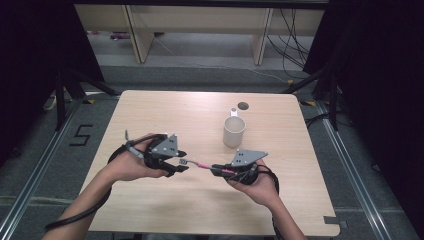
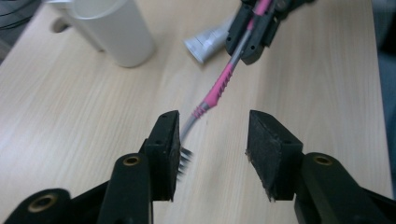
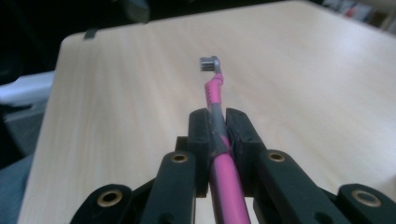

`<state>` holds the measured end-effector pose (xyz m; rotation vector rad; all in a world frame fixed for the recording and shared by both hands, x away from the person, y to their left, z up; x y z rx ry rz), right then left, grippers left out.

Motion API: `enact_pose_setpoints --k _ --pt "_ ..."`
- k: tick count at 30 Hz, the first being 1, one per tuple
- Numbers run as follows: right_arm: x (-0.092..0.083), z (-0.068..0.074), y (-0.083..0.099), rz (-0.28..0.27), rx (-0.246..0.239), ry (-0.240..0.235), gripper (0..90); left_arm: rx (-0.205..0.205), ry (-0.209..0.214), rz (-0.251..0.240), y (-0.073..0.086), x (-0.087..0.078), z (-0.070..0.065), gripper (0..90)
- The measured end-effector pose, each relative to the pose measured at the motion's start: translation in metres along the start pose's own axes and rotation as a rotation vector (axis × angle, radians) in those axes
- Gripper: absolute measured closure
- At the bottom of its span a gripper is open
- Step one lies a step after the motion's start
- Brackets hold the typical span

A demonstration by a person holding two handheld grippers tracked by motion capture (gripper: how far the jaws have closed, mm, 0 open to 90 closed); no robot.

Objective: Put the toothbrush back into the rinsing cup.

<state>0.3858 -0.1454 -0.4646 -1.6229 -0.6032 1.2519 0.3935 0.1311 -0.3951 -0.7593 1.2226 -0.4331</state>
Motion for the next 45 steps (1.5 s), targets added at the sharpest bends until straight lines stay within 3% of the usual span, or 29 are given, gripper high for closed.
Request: enact_pose_setpoints --k 1,2,3,4,5,6,7,9,10,12,13,15,17,21,29,37,38,40,42,45 --pt "-0.003 -0.002 -0.001 -0.013 0.014 0.019 81.6 -0.052 -0.022 -0.104 0.013 0.001 0.0 53.4" --pt "-0.003 -0.002 -0.001 -0.013 0.014 0.019 81.6 -0.052 -0.022 -0.104 0.013 0.001 0.0 51.7" --pt "-0.007 -0.006 -0.004 -0.051 0.005 0.057 81.6 -0.097 -0.027 -0.135 0.02 0.003 -0.002 49.2" --pt "-0.007 -0.006 -0.004 -0.051 0.005 0.057 81.6 -0.152 -0.042 -0.158 0.027 0.005 -0.004 49.2" --pt "-0.01 -0.007 -0.007 -0.079 0.009 0.075 81.6 -0.225 -0.044 -0.215 0.04 0.013 -0.008 46.7" --pt "-0.01 -0.008 -0.008 -0.091 0.019 0.091 81.6 -0.225 -0.044 -0.215 0.04 0.013 -0.008 46.0" --pt "-0.01 -0.008 -0.008 -0.091 0.019 0.091 81.6 -0.273 -0.048 -0.241 0.045 0.018 -0.009 46.0" --pt "-0.013 -0.008 -0.011 -0.119 0.029 0.113 81.6 -0.409 -0.041 -0.305 0.055 0.027 -0.01 42.3" --pt "-0.013 -0.007 -0.012 -0.127 0.043 0.124 81.6 -0.445 -0.045 -0.319 0.058 0.032 -0.009 39.7" --pt "-0.014 -0.008 -0.016 -0.151 0.028 0.129 81.6 -0.497 -0.076 -0.352 0.063 0.039 -0.007 35.5" --pt "-0.014 -0.008 -0.018 -0.144 0.033 0.113 81.6 -0.533 -0.072 -0.378 0.064 0.042 -0.006 35.4" --pt "-0.014 -0.007 -0.022 -0.16 0.027 0.128 81.6 -0.597 -0.038 -0.425 0.064 0.048 -0.006 34.4" --pt "-0.012 -0.007 -0.025 -0.198 0.01 0.136 81.6 -0.611 -0.009 -0.456 0.061 0.053 -0.006 32.2" --pt "-0.013 -0.005 -0.03 -0.196 0.022 0.121 81.6 -0.64 0.011 -0.508 0.053 0.057 -0.004 31.4" --pt "-0.01 -0.005 -0.032 -0.221 0.006 0.102 81.6 -0.643 0.04 -0.588 0.039 0.055 0.001 31.9" --pt "-0.011 -0.005 -0.033 -0.229 -0.005 0.096 81.6 -0.676 0.063 -0.638 0.032 0.055 0.004 32.3" --pt "-0.011 -0.003 -0.033 -0.223 0.013 0.092 81.6 -0.681 0.066 -0.643 0.032 0.055 0.005 32.4" --pt "-0.01 -0.005 -0.033 -0.23 -0.02 0.101 81.6 -0.689 0.071 -0.65 0.03 0.055 0.005 32.9" --pt "-0.009 -0.002 -0.032 -0.222 0.016 0.096 81.6 -0.686 0.07 -0.655 0.027 0.056 0.006 33.2" --pt "-0.007 -0.003 -0.032 -0.226 -0.004 0.103 81.6 -0.694 0.079 -0.667 0.024 0.057 0.006 35.3"
Point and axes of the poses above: each handheld gripper's, and its own axes: x roughly forward along the jaws, y roughly out of its underside, z roughly to its left, the point moved 1 cm from there along x, roughly forward along the jaws, and after that the axes turned 2 degrees about -x, right-handed, at the moved point
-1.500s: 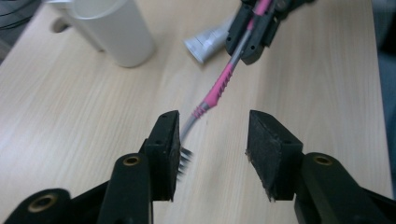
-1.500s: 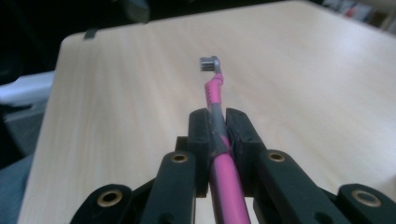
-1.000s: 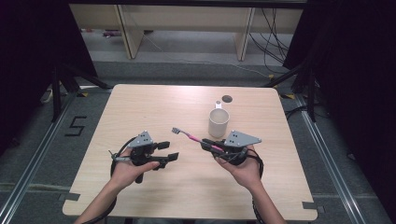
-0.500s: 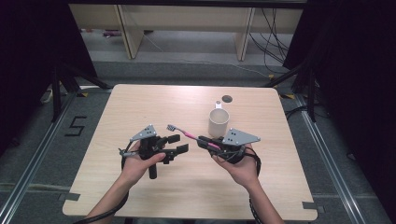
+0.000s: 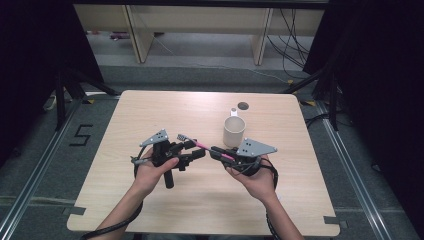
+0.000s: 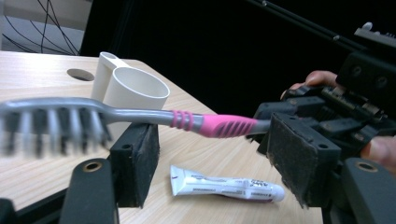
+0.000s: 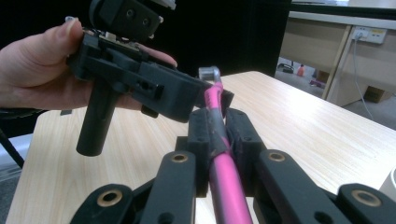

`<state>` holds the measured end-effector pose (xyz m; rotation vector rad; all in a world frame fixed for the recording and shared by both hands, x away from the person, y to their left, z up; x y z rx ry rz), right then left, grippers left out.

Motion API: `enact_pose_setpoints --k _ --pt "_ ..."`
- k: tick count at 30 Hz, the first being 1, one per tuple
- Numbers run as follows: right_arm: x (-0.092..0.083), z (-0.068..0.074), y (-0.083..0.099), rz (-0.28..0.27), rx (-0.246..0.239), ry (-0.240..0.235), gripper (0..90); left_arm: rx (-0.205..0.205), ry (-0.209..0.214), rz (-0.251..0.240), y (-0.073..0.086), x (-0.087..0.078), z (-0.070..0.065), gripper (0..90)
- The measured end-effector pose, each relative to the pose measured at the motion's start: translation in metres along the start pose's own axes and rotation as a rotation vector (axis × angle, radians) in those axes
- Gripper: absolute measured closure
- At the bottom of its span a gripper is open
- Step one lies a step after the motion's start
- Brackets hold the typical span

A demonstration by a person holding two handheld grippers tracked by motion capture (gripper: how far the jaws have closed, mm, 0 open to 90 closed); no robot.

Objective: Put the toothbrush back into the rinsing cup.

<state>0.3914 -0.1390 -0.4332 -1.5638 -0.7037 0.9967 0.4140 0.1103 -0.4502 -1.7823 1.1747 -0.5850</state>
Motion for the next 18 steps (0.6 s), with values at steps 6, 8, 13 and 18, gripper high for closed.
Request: enact_pose_setpoints --k 6,8,13,18 --pt "0.003 0.003 0.002 0.009 -0.01 0.018 81.6 -0.027 0.004 -0.032 -0.004 0.004 -0.002 43.5" --pt "0.003 0.004 0.002 0.021 0.011 0.01 81.5 -0.036 0.012 -0.056 -0.007 0.004 -0.002 47.3" --pt "0.004 0.004 0.004 0.033 -0.002 0.047 81.4 -0.036 0.017 -0.085 -0.013 0.004 -0.004 57.6" --pt "0.008 0.007 0.007 0.054 0.022 0.043 81.2 -0.009 0.025 -0.107 -0.016 0.005 -0.009 65.6"
Point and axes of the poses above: each handheld gripper's, and its own axes: x roughly forward along the jaws, y roughly out of its underside, z roughly to its left, the point moved 1 cm from there along x, roughly forward along the jaws, and after that the axes turned 2 degrees about -x, right-handed, at the moved point
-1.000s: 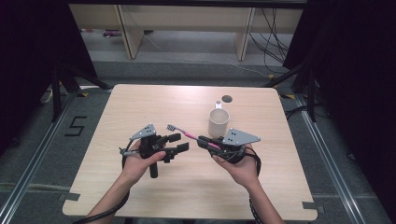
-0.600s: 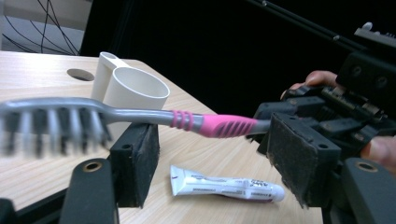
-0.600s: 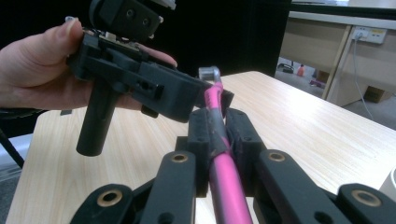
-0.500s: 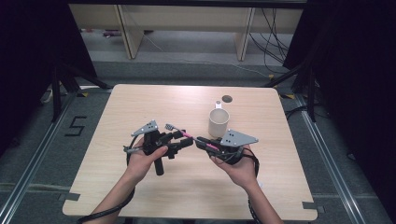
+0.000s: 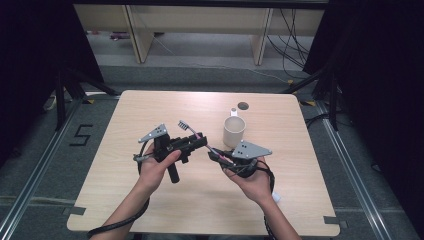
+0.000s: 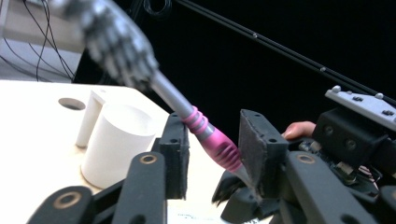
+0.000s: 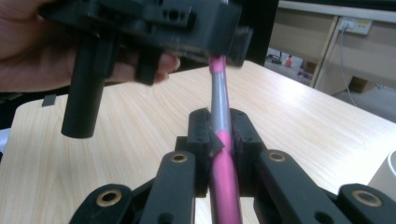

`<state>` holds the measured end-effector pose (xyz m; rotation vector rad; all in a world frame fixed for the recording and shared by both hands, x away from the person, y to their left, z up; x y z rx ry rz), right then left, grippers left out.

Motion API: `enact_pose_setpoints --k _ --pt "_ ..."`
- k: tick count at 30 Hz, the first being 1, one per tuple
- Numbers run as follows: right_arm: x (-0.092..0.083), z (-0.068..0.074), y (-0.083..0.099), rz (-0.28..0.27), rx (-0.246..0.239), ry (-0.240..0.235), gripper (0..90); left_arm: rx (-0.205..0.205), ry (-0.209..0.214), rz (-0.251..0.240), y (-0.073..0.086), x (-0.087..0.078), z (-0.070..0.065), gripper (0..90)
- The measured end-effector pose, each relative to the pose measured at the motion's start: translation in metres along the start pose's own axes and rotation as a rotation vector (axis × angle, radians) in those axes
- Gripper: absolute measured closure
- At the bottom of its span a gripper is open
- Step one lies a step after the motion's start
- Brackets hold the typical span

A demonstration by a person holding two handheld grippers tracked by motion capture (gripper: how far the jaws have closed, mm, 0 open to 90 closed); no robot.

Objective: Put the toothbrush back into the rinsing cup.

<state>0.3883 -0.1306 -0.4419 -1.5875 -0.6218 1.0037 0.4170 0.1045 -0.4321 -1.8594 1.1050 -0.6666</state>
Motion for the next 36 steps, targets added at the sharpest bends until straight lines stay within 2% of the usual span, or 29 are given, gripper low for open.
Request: enact_pose_setpoints --k 1,2,4,5,6,8,9,11,12,13,15,17,18,20,21,22,23,24,25,26,28,30,31,33,35,36 --pt "0.001 0.0 0.001 0.009 0.008 -0.016 81.2 0.008 -0.001 0.0 -0.001 0.0 -0.001 67.0" --pt "0.002 0.0 0.002 0.014 -0.015 0.009 81.1 0.014 -0.001 -0.003 -0.001 0.001 -0.002 68.3" --pt "0.005 0.004 0.004 0.024 0.013 0.013 81.0 0.027 0.003 -0.006 -0.002 0.002 -0.005 70.7" --pt "0.006 0.003 0.005 0.04 0.006 -0.002 80.9 0.034 0.005 -0.009 -0.002 0.003 -0.006 71.7" --pt "0.008 0.005 0.006 0.039 0.018 0.007 80.8 0.038 0.009 -0.009 -0.002 0.003 -0.008 72.8" --pt "0.011 0.005 0.007 0.05 0.01 0.004 80.4 0.047 0.013 -0.005 -0.003 0.005 -0.011 75.0" --pt "0.012 0.006 0.008 0.065 0.009 -0.005 79.6 0.054 0.02 -0.001 -0.003 0.005 -0.013 76.3" --pt "0.016 0.006 0.009 0.072 0.014 -0.008 72.5 0.072 0.017 0.008 -0.004 0.006 -0.017 79.2" --pt "0.017 0.005 0.011 0.071 0.026 -0.008 65.2 0.099 0.001 0.015 -0.005 0.006 -0.019 79.7" --pt "0.017 0.005 0.011 0.071 0.026 -0.008 65.2 0.129 -0.019 0.024 -0.007 0.005 -0.02 79.7" --pt "0.017 0.004 0.012 0.08 0.025 -0.001 56.0 0.159 -0.048 0.032 -0.011 0.003 -0.022 79.8" --pt "0.014 0.002 0.014 0.076 0.022 0.009 53.8 0.203 -0.092 0.05 -0.014 0.001 -0.022 79.9" --pt "0.012 0.002 0.014 0.08 0.036 0.013 53.2 0.228 -0.113 0.061 -0.014 0.0 -0.022 79.9" --pt "0.007 -0.001 0.014 0.061 0.028 0.026 53.2 0.251 -0.143 0.076 -0.014 0.0 -0.023 79.9" --pt "0.005 -0.001 0.013 0.054 0.051 0.021 53.5 0.268 -0.16 0.084 -0.013 -0.001 -0.022 79.9" --pt "-0.001 -0.003 0.011 0.023 0.058 0.042 54.6 0.282 -0.176 0.093 -0.012 -0.001 -0.022 79.9" --pt "-0.001 -0.003 0.011 0.023 0.058 0.042 54.6 0.297 -0.186 0.102 -0.011 0.0 -0.022 79.9" --pt "-0.004 -0.002 0.008 0.024 0.083 0.034 55.2 0.302 -0.194 0.107 -0.009 0.0 -0.022 79.9" --pt "-0.005 -0.004 0.005 -0.008 0.062 0.036 56.7 0.305 -0.202 0.114 -0.007 0.001 -0.022 79.9" --pt "-0.009 -0.003 0.002 -0.032 0.092 0.033 58.2 0.312 -0.204 0.122 -0.006 0.001 -0.022 79.9" --pt "-0.013 -0.002 -0.004 -0.044 0.102 0.026 58.8 0.324 -0.215 0.133 -0.004 0.003 -0.022 79.9" --pt "-0.016 -0.002 -0.01 -0.074 0.086 0.031 61.3 0.341 -0.215 0.151 -0.002 0.004 -0.023 79.9" --pt "-0.018 -0.001 -0.013 -0.078 0.111 0.027 62.2 0.348 -0.216 0.159 -0.001 0.005 -0.023 79.9" --pt "-0.019 -0.001 -0.019 -0.109 0.095 0.025 63.6 0.358 -0.216 0.175 0.002 0.008 -0.025 79.9" --pt "-0.02 0.001 -0.025 -0.113 0.113 0.02 64.1 0.372 -0.215 0.186 0.004 0.01 -0.027 79.9" --pt "-0.02 -0.002 -0.028 -0.114 0.082 0.021 64.4 0.382 -0.213 0.194 0.004 0.011 -0.028 79.9"
Point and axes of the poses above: each handheld gripper's, and its own axes: x roughly forward along the jaws, y roughly out of its underside, z roughly to its left, the point moved 1 cm from there along x, roughly forward along the jaws, and after that the axes turned 2 degrees about -x, right-handed, at the moved point
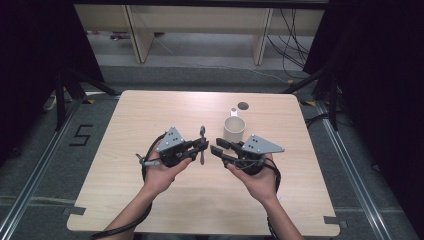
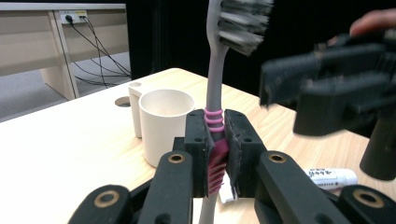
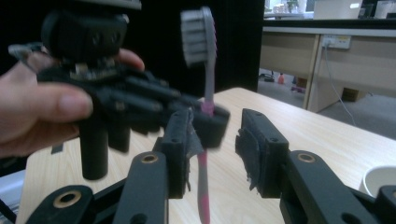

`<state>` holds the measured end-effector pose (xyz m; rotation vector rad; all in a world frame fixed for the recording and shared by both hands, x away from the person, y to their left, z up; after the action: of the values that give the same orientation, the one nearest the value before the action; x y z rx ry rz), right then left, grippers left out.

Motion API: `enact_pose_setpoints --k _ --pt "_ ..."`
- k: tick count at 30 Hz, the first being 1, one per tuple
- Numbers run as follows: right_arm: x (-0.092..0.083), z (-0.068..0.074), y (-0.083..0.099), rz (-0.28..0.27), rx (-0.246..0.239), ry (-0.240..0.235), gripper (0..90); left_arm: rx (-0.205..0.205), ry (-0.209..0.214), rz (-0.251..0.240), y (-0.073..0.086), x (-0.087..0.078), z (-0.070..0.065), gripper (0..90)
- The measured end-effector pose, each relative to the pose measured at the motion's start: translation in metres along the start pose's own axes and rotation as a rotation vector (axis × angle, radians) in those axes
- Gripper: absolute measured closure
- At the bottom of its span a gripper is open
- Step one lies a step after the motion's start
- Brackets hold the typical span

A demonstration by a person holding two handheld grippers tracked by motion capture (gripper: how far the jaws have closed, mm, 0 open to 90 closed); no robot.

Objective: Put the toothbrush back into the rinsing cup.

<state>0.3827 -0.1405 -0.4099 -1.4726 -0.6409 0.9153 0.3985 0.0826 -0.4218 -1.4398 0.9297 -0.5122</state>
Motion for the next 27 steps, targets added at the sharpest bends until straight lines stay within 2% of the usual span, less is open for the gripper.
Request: enact_pose_setpoints --k 2,3,6,7,8,12,15,20,27 --pt "0.001 0.001 -0.004 -0.01 0.003 0.008 64.8 0.016 0.004 0.006 0.0 0.002 -0.003 79.9" --pt "0.002 0.001 -0.005 -0.002 0.01 -0.006 65.1 0.022 0.006 0.007 0.0 0.003 -0.005 79.9" --pt "0.005 0.0 -0.007 -0.006 -0.001 -0.001 65.9 0.043 0.01 0.014 0.0 0.004 -0.009 79.9" --pt "0.005 0.0 -0.007 -0.004 0.005 0.008 66.2 0.052 0.012 0.015 0.0 0.004 -0.01 79.9" --pt "0.005 0.0 -0.007 -0.005 0.025 -0.009 66.5 0.056 0.013 0.016 0.0 0.005 -0.011 79.9" --pt "0.006 -0.002 -0.006 0.014 0.01 -0.006 67.1 0.072 0.012 0.021 0.0 0.005 -0.012 79.9" --pt "0.005 -0.001 -0.007 0.007 0.024 -0.014 67.8 0.077 0.015 0.025 0.001 0.007 -0.014 79.9" --pt "0.007 -0.002 -0.007 0.003 0.007 -0.001 70.0 0.083 0.02 0.026 0.001 0.008 -0.016 79.9" --pt "0.008 -0.001 -0.006 -0.001 0.017 -0.018 75.2 0.093 0.03 0.026 -0.001 0.01 -0.02 79.9"
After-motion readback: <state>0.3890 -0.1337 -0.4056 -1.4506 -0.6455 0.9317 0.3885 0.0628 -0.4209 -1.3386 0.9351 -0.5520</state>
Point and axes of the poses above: each handheld gripper's, and its own axes: x roughly forward along the jaws, y roughly out of its underside, z roughly to its left, the point moved 1 cm from there along x, roughly forward along the jaws, and after that the axes turned 2 degrees about -x, right-handed, at the moved point
